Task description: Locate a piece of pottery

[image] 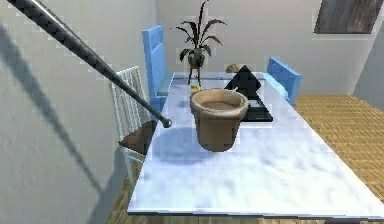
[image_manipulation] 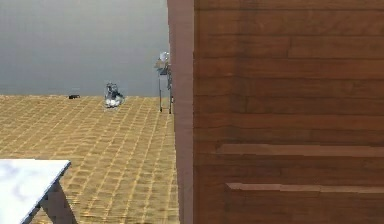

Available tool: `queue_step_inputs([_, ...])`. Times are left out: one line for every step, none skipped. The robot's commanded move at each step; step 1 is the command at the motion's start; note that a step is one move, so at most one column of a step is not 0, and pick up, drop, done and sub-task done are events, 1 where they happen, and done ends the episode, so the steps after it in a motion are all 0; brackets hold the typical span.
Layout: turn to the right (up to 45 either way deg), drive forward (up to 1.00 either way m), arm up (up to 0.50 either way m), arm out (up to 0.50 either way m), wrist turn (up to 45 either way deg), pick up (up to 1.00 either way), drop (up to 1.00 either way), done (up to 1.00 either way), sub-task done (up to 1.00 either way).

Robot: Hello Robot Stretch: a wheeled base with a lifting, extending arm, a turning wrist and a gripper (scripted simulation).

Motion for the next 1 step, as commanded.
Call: queue_step_inputs([0.0, 0.0, 0.0, 0.0, 0.0, 0.0, 0.0, 1.0, 0.0])
